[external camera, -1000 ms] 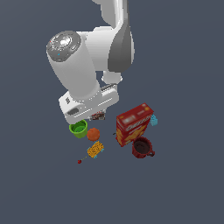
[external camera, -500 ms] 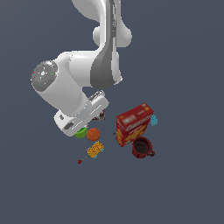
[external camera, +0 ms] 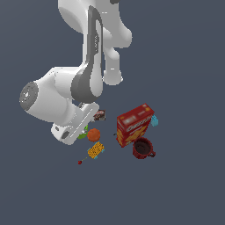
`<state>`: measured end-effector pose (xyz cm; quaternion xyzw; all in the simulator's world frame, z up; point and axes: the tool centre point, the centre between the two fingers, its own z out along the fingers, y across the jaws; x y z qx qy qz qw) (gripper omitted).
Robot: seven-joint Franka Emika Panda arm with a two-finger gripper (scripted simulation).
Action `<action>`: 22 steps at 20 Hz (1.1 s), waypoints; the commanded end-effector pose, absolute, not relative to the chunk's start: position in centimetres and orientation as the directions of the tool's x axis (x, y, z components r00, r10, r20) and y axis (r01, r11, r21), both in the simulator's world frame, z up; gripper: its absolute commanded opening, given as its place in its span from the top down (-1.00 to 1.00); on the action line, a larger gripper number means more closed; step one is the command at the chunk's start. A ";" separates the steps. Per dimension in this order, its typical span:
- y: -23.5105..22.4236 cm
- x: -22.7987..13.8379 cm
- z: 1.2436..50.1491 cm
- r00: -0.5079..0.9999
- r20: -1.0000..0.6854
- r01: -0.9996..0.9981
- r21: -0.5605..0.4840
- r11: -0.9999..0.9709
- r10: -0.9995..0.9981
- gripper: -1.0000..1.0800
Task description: Pick up a designated object from a clutter of objects.
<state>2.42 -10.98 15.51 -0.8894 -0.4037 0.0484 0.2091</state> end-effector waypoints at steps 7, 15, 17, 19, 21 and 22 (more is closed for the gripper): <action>-12.9 2.3 12.9 0.569 0.246 0.783 -0.454 -0.425 0.784 -0.23; -14.9 2.3 11.0 0.466 0.422 0.856 -0.435 -0.277 0.777 -0.23; -15.4 2.3 10.6 0.438 0.467 0.874 -0.420 -0.243 0.768 -0.23; -16.0 2.3 10.3 0.409 0.511 0.891 -0.401 -0.211 0.756 -0.23; -16.5 2.2 10.0 0.378 0.554 0.908 -0.378 -0.180 0.741 -0.23; -16.8 2.2 9.8 0.362 0.575 0.916 -0.365 -0.166 0.733 -0.23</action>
